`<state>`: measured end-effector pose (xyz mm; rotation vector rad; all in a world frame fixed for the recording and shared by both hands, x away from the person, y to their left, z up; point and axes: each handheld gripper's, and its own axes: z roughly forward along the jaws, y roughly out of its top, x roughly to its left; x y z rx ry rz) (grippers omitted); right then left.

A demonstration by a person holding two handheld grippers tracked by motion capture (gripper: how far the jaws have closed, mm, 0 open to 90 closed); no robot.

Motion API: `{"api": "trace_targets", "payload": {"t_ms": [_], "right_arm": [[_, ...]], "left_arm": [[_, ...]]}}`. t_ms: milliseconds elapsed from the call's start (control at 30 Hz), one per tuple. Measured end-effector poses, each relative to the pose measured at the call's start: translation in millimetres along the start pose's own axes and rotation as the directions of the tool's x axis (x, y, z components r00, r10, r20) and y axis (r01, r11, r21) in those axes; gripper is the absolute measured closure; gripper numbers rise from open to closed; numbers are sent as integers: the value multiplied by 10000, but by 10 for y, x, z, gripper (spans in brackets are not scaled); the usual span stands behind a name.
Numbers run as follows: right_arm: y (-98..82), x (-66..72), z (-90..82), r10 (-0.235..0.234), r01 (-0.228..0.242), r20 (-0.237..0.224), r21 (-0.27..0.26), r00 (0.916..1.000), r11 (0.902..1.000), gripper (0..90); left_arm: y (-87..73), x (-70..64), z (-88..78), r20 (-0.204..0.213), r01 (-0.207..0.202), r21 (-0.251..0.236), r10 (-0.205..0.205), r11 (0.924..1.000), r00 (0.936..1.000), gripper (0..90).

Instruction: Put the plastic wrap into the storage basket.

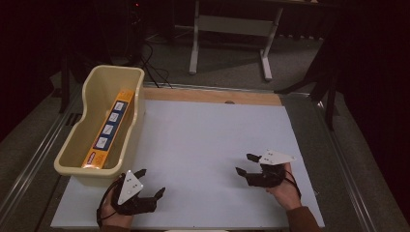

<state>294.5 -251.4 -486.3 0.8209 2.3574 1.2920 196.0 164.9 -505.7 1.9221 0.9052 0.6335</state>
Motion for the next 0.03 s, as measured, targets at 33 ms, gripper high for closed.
{"api": "trace_targets", "payload": {"t_ms": [33], "right_arm": [[-26,-25,-24,60,-60,92,-26,9999,10000,319]], "left_arm": [[1,-1,6,0,15,9,-15,10000,10000,154]]}}
